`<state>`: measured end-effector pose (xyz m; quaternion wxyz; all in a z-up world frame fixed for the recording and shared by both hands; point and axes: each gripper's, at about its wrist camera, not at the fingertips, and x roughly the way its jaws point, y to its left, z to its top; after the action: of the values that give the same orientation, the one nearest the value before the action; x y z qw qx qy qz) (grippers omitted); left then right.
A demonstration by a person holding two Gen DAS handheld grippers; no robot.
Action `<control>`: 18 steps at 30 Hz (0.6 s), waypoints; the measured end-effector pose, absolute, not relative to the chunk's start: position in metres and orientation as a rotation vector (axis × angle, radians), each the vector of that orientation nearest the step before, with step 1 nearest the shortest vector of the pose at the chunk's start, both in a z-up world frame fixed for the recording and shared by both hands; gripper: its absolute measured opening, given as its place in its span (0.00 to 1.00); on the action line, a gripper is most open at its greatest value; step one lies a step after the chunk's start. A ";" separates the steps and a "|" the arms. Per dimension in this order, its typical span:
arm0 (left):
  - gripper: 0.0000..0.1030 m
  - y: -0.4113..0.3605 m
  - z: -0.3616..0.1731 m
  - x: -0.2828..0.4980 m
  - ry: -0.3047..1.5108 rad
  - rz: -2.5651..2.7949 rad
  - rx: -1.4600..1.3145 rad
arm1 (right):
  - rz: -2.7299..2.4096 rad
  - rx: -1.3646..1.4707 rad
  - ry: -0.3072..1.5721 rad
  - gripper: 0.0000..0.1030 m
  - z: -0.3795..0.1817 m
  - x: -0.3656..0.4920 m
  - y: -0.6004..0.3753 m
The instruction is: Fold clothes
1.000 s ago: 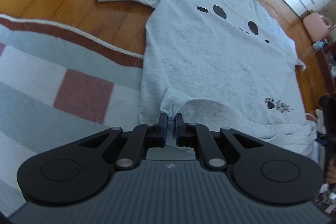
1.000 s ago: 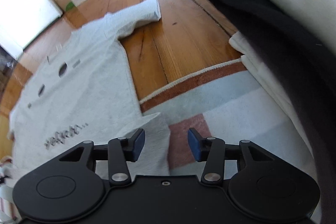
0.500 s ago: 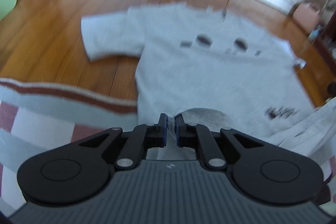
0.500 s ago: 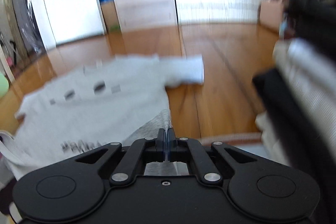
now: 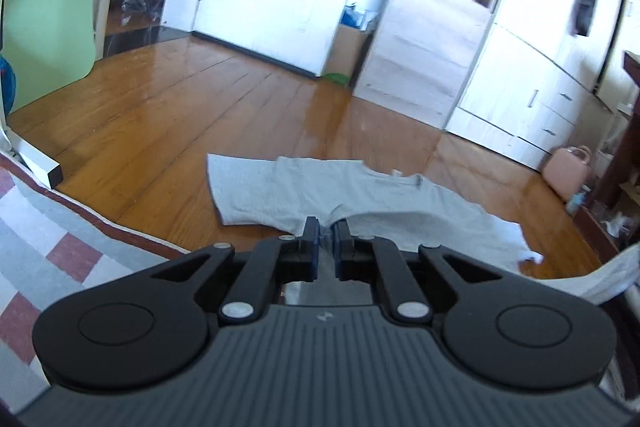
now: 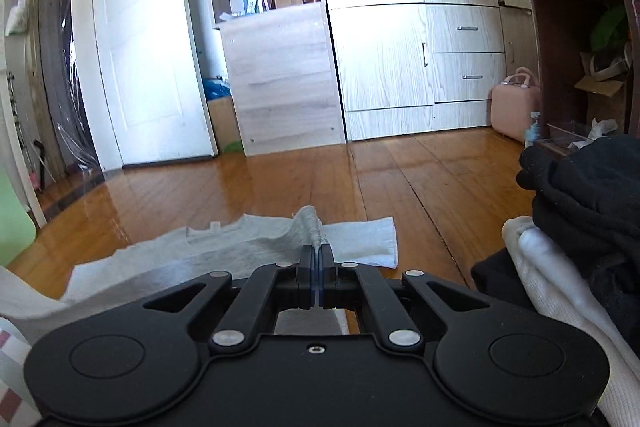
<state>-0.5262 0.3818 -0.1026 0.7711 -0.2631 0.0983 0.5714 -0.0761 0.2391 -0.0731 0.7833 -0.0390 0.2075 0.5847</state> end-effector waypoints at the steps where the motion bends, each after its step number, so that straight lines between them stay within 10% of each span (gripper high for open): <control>1: 0.06 0.374 -0.099 -0.525 0.214 1.235 -0.562 | 1.266 -0.073 0.460 0.02 -0.070 -0.077 0.232; 18: 0.03 0.257 -0.042 -0.580 0.105 1.323 -0.570 | 1.363 -0.020 0.481 0.01 -0.024 -0.100 0.097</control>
<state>-0.5799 0.2574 -0.0418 0.7502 -0.2610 0.0480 0.6056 -0.1000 0.0972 -0.0244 0.7499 -0.0094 0.2201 0.6238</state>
